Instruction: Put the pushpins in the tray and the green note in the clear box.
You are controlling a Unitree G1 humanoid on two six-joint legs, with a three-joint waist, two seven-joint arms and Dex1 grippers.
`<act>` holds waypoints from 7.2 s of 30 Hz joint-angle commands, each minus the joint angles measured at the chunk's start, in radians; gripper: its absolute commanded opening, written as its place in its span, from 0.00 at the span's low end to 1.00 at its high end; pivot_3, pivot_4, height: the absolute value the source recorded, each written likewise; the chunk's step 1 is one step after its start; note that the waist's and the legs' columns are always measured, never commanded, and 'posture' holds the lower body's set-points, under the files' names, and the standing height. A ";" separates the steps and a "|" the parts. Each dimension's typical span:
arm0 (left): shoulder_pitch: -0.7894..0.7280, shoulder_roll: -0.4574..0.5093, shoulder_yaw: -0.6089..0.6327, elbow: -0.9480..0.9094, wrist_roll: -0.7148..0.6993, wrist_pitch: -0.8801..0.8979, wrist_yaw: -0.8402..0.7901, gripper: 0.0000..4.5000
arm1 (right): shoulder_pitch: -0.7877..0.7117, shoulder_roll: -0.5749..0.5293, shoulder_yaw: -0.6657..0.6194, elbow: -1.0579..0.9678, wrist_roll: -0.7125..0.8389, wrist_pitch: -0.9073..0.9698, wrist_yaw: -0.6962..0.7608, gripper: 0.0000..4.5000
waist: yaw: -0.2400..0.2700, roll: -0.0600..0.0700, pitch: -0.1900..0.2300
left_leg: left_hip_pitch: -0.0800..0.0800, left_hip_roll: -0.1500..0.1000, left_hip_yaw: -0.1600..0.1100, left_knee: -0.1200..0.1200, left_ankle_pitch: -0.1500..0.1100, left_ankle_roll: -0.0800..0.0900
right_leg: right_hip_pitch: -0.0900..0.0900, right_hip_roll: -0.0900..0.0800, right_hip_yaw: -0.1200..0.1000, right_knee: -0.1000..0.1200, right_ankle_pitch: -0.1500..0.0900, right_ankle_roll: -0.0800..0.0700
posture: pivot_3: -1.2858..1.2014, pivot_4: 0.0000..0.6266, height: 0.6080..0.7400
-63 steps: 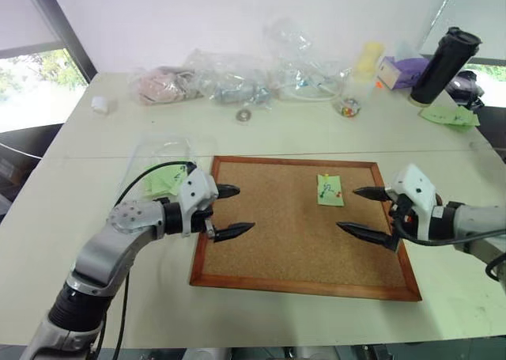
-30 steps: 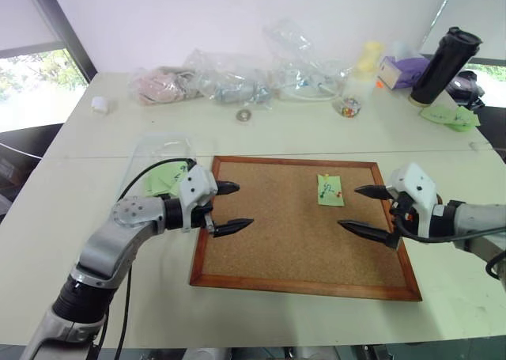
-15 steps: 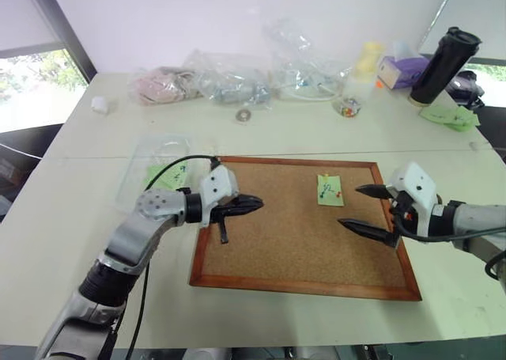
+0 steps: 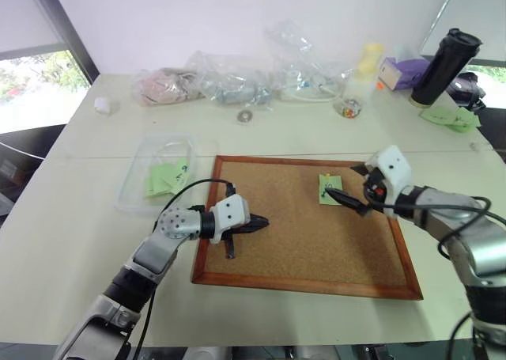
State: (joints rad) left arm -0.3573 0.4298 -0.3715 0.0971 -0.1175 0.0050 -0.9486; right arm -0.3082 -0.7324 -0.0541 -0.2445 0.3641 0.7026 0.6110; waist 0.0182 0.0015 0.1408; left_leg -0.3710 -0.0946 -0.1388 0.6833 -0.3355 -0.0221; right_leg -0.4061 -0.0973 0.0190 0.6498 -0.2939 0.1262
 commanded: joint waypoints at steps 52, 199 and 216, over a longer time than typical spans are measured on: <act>0.089 0.003 -0.013 0.007 0.086 0.046 0.062 0.00 | -0.085 0.077 -0.234 0.010 0.000 0.150 -0.092 0.01 | -0.002 0.009 -0.007 | 0.000 0.000 0.000 -0.001 0.000 0.000 | -0.001 0.000 0.001 0.000 0.000 0.000 | 0.52 0.24 1.00; 0.096 -0.020 -0.005 -0.010 0.086 0.067 0.066 0.00 | 0.273 0.004 -0.444 0.200 0.058 -0.038 -0.021 0.44 | -0.003 0.013 -0.010 | 0.016 0.001 0.000 -0.017 0.000 0.001 | 0.013 0.000 0.003 -0.014 0.000 0.000 | 0.52 0.24 1.00; 0.092 -0.026 -0.005 -0.009 0.087 0.069 0.072 0.00 | 0.260 -0.033 -0.429 -0.010 0.175 0.057 0.054 0.99 | -0.004 0.013 -0.010 | 0.016 0.001 0.000 -0.017 0.000 0.001 | 0.013 0.000 0.003 -0.014 0.000 0.000 | 0.52 0.24 1.00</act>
State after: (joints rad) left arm -0.2846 0.4000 -0.3494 0.0334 -0.0718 0.0501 -0.8843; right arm -0.0219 -0.7430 -0.4843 -0.1493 0.4805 0.7364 0.6407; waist 0.0145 0.0146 0.1312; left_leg -0.3555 -0.0939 -0.1386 0.6664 -0.3358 -0.0210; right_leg -0.3928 -0.0971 0.0222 0.6353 -0.2942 0.1261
